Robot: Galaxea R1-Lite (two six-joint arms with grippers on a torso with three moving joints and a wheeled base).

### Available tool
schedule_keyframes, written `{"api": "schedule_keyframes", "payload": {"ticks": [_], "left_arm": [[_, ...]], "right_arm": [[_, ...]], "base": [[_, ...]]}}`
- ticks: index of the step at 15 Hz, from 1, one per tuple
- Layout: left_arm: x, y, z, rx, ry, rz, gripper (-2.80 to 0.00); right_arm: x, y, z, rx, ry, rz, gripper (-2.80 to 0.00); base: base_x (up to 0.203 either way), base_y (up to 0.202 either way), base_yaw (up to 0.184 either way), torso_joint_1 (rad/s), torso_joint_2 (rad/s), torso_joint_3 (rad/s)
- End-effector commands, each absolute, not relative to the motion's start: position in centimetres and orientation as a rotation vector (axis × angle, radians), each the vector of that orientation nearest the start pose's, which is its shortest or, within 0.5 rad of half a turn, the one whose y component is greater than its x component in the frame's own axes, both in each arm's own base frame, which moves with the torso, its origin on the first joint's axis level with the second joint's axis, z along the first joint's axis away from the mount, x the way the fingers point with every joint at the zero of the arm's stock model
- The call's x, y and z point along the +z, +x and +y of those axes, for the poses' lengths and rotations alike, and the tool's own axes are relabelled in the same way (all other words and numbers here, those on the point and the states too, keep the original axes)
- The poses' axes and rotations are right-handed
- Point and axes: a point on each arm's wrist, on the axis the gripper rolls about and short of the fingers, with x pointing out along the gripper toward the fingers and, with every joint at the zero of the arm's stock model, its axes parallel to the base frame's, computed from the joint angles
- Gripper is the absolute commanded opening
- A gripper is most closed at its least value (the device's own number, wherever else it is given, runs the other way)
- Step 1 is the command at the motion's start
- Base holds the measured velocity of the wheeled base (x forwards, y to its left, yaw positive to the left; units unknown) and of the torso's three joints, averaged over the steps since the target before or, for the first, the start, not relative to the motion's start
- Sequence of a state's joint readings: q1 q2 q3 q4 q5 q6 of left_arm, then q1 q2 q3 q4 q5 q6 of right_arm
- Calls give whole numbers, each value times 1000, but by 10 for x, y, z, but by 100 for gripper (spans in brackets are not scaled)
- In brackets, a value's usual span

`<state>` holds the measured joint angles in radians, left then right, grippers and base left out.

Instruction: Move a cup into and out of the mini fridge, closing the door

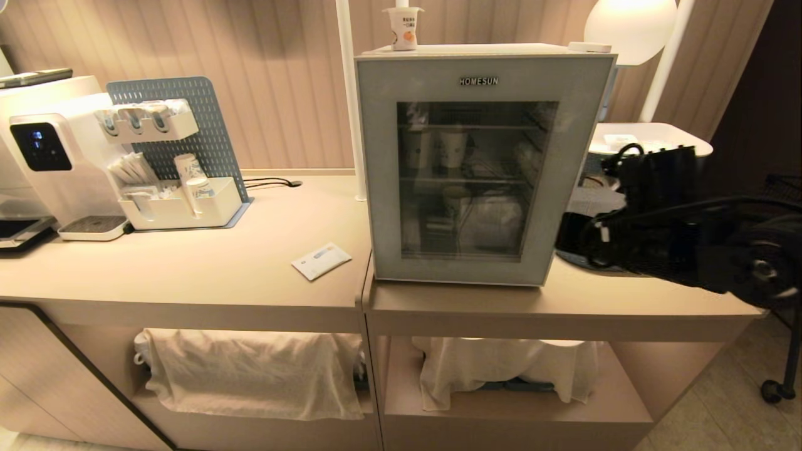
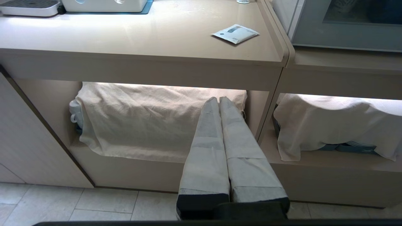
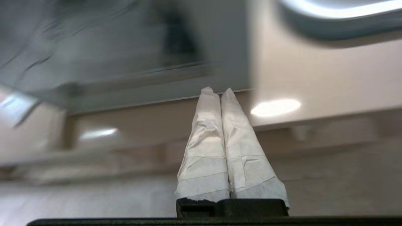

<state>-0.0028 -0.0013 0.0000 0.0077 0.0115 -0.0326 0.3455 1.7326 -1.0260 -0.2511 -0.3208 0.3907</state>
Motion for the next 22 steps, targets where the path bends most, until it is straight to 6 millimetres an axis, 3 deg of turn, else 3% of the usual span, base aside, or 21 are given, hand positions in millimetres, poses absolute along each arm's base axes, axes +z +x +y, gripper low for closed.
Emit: {"api": "schedule_keyframes", "payload": {"ticks": [1,5,7,9,11,15,18,22], "left_arm": [[74,-23,0,9,-32,9,-280],[74,-23,0,10,-34,9,-280],[74,-23,0,10,-34,10,-280],[74,-23,0,9,-34,11,-280],[74,-23,0,9,-34,9,-280],[74,-23,0,9,-34,9,-280],[74,-23,0,9,-34,9,-280],[74,-23,0,9,-32,9,-280]], "right_arm": [[233,248,59,-210,252,276,-280],[270,114,-9,-496,204,-32,-280],[262,47,-17,-630,137,-158,-280],[241,1,-12,-708,74,-208,-280],[218,-14,-10,-691,48,-146,-280],[192,-36,-11,-571,70,-181,-280],[151,-51,-10,-458,55,-247,-280],[92,-25,-5,-239,-54,-169,-280]], "base": [[0,0,0,0,0,0],[0,0,0,0,0,0],[0,0,0,0,0,0],[0,0,0,0,0,0],[0,0,0,0,0,0],[0,0,0,0,0,0],[0,0,0,0,0,0],[0,0,0,0,0,0]]}}
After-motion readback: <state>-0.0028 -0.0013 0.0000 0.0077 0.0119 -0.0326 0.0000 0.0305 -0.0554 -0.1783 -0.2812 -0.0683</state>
